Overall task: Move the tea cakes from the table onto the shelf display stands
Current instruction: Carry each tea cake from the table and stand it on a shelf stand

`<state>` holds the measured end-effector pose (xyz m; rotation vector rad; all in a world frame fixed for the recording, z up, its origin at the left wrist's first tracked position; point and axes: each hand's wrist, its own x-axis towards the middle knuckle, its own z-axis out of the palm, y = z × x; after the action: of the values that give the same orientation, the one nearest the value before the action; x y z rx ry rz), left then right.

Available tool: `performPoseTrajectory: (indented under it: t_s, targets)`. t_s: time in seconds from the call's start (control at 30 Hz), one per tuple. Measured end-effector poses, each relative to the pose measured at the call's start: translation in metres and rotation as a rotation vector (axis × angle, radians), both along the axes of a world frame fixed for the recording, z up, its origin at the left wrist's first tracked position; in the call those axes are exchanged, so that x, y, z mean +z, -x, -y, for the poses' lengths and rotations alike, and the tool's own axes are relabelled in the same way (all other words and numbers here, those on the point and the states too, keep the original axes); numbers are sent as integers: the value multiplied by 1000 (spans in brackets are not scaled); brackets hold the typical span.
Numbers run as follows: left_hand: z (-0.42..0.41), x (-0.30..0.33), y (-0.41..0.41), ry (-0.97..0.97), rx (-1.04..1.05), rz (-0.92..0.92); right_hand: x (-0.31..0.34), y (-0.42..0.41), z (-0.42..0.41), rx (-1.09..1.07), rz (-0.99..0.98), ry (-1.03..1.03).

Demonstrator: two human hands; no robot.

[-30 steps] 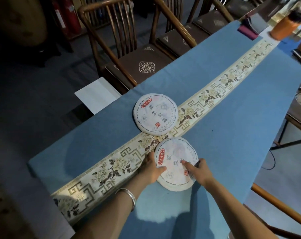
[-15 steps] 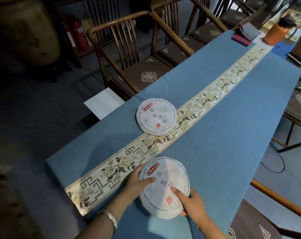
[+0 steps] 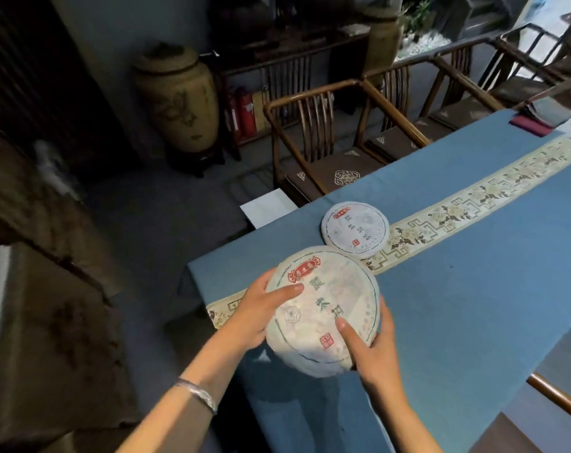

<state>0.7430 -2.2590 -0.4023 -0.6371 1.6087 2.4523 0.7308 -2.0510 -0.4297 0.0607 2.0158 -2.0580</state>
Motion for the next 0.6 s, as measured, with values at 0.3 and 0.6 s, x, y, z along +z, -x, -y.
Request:
performPoseTrajectory:
  t_s: [0.3,0.6]
  targets:
    - [67,107,-119,113,113,-189,84,-49,69,334,-188,215]
    - [109,181,-307,463,916,-367,175,-149,203,533,-395,420]
